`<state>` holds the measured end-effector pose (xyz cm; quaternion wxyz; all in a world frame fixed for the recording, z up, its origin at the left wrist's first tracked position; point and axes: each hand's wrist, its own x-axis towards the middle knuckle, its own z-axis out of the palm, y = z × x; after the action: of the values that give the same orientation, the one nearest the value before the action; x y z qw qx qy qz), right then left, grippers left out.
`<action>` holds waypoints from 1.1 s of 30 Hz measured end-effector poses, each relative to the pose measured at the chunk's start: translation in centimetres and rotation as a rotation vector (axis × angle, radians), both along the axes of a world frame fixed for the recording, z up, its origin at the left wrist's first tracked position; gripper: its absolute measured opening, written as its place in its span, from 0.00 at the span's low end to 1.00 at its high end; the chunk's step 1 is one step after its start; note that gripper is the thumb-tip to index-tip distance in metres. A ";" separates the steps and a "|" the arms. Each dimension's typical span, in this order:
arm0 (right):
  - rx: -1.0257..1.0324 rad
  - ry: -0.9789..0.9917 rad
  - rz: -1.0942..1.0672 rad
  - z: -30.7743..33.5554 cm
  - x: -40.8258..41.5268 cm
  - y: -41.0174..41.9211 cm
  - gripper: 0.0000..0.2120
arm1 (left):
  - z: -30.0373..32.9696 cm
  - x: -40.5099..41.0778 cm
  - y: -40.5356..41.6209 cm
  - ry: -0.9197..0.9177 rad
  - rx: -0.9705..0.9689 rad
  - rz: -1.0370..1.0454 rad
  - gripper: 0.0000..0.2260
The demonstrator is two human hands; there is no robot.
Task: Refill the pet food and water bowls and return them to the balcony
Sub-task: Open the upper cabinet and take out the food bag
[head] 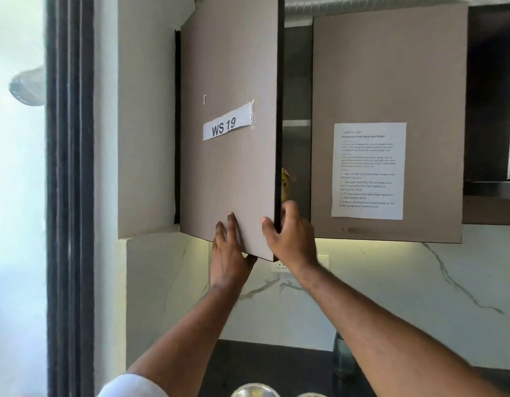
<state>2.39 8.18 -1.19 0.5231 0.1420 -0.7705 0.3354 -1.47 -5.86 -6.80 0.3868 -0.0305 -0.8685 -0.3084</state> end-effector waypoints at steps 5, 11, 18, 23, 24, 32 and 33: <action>0.087 0.106 0.124 -0.1 4.2 -5.8 0.17 | 0.1 4.1 -3.1 0.103 0.042 0.032 0.41; 0.144 0.167 0.188 0.0 7.2 -12.1 0.19 | -0.3 7.7 -7.5 0.128 0.241 -0.008 0.15; 0.153 0.151 0.301 0.2 8.7 -16.6 0.21 | -0.4 8.6 -12.2 0.165 0.408 -0.209 0.17; 0.154 0.152 0.364 0.0 8.5 -17.6 0.23 | -0.6 9.6 -12.6 0.155 0.446 -0.240 0.10; 0.161 0.154 0.379 -0.1 8.3 -17.5 0.24 | -0.7 9.8 -12.4 0.140 0.464 -0.227 0.11; 0.118 0.044 0.304 -0.4 5.8 -12.7 0.22 | -3.4 7.9 -9.3 -0.242 1.055 -0.241 0.38; 0.109 0.016 0.268 -0.4 5.2 -11.5 0.21 | -4.0 7.6 -8.5 -0.259 1.080 -0.267 0.40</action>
<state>7.61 -3.36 -1.56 0.4714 0.2744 -0.7575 0.3588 6.12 -14.40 -10.77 0.1956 0.0999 -0.6165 -0.7561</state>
